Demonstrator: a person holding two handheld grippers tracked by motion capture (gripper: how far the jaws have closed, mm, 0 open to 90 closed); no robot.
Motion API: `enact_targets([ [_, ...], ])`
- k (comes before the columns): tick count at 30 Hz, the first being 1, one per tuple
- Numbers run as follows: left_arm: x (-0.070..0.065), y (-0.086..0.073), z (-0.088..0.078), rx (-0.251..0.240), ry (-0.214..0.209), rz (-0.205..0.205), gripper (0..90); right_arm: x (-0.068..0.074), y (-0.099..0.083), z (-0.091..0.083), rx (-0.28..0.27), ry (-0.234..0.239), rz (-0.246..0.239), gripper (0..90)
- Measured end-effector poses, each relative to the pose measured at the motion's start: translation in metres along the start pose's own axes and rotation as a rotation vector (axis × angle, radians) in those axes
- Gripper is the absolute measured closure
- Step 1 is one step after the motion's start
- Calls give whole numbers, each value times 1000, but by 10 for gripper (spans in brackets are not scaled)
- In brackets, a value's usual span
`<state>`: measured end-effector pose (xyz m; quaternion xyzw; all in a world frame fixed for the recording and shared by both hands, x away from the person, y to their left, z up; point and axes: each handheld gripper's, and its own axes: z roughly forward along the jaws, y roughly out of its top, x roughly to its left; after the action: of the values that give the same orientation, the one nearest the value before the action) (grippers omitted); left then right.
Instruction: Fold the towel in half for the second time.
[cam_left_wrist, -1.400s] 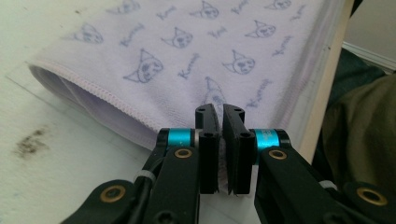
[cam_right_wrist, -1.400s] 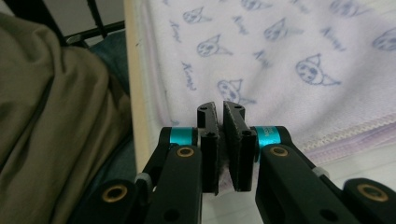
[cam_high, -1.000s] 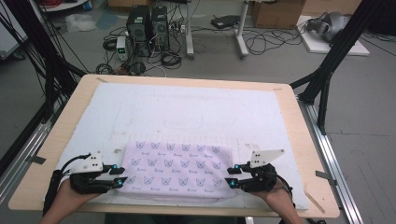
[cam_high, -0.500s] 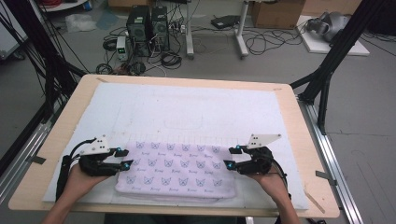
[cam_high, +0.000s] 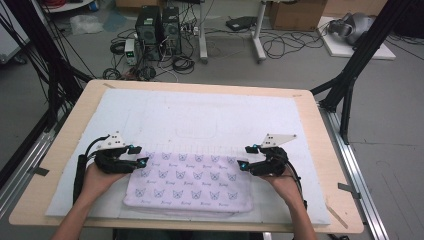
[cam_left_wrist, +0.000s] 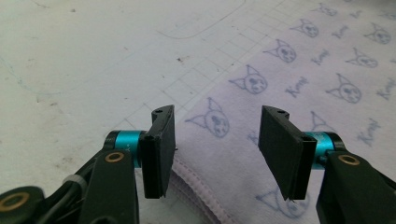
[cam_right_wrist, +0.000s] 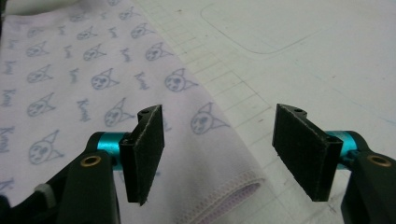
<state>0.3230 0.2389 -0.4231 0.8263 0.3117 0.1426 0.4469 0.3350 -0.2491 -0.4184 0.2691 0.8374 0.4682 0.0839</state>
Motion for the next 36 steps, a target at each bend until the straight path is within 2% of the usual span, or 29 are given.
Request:
enact_targets([
  [8,4,-3,1,17,24,-8,464,3,0,10,38,-17,-14,309],
  [19,11,-12,10,92,65,-13,451,2,-5,20,120,-42,-23,306],
  [26,15,-15,14,109,53,-52,438,-1,-11,27,148,-42,-1,321],
  [29,16,-16,14,112,44,-75,438,-1,-13,31,163,-35,7,354],
  [33,16,-16,15,114,42,-70,454,-1,-15,31,150,-27,18,407],
  [36,16,-16,14,113,27,-65,502,0,-16,30,144,-7,28,505],
])
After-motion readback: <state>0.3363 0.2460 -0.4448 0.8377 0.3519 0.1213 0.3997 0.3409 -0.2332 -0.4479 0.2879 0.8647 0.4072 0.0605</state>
